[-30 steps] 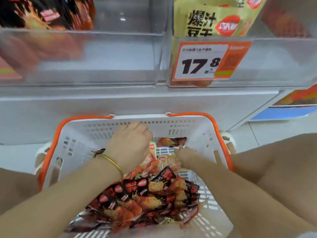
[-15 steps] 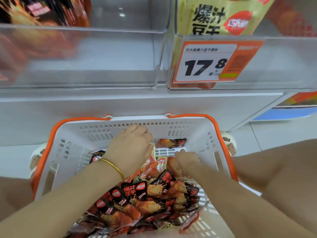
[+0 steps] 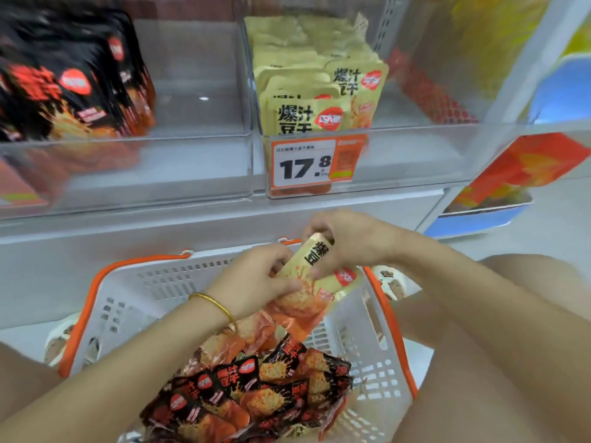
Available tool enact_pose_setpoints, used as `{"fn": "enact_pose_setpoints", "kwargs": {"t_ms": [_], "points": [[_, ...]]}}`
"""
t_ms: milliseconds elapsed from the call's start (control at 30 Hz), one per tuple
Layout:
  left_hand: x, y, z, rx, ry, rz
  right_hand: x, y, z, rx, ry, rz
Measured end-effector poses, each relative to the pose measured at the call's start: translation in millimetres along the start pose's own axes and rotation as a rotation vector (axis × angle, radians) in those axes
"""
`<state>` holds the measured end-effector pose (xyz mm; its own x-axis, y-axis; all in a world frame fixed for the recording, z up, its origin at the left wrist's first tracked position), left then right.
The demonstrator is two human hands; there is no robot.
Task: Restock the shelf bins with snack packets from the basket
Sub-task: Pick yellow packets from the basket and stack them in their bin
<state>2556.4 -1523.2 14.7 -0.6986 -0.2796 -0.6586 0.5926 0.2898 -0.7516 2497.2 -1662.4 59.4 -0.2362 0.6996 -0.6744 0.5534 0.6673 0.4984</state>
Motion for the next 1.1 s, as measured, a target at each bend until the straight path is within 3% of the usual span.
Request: {"fn": "enact_pose_setpoints", "kwargs": {"t_ms": [67, 134, 200, 300, 367, 434, 501, 601, 701, 968, 1102], "points": [[-13.0, -17.8, 0.9, 0.004, -0.127, -0.132, -19.3, -9.2, -21.1, 0.016, -0.043, 0.438], [-27.7, -38.0, 3.7, 0.028, -0.257, -0.238, -34.1, -16.9, -39.3, 0.022, -0.028, 0.683], [-41.9, -60.5, 10.3, 0.074, -0.351, -0.268, -45.1, -17.2, -52.8, -0.024, -0.014, 0.766], [-61.9, -96.0, 23.3, 0.216, -0.486, -0.237, -80.4, -12.1, -68.4, -0.129, -0.169, 0.816], [-81.0, -113.9, 28.8, 0.35, -0.673, -0.03, -116.9, -7.3, -79.5, -0.209, -0.342, 0.903], [-98.3, -125.7, 35.3, 0.447, -0.767, 0.37, -154.3, -2.7, -87.5, -0.271, -0.53, 0.98], [-106.2, -125.5, 47.5, 0.447, -0.67, 0.674, -181.1, 1.7, -80.5, -0.257, -0.665, 0.91], [-102.7, -120.8, 60.7, 0.348, -0.499, 0.882, -190.5, 2.1, -38.0, -0.024, -0.7, 0.579], [-92.8, -114.6, 62.9, 0.314, -0.456, 0.955, -180.6, -3.5, 0.6, 0.172, -0.676, 0.439], [-88.5, -107.1, 65.2, 0.29, -0.41, 1.017, -170.0, 0.7, 40.0, 0.232, -0.687, 0.214], [-88.5, -105.8, 64.2, 0.321, -0.449, 0.991, -170.0, -0.1, 32.9, 0.255, -0.653, 0.256]]}}
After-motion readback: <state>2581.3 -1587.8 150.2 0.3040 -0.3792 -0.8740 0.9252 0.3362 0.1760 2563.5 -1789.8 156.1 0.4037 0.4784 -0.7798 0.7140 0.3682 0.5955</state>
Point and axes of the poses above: each hand's wrist, its own z-axis towards the middle knuckle, its own x-axis out of the palm, y = z × x, the point moved 3 cm from there along z, towards the middle knuckle, and after that the axes turned 14 degrees about x, right-handed, at the moved point
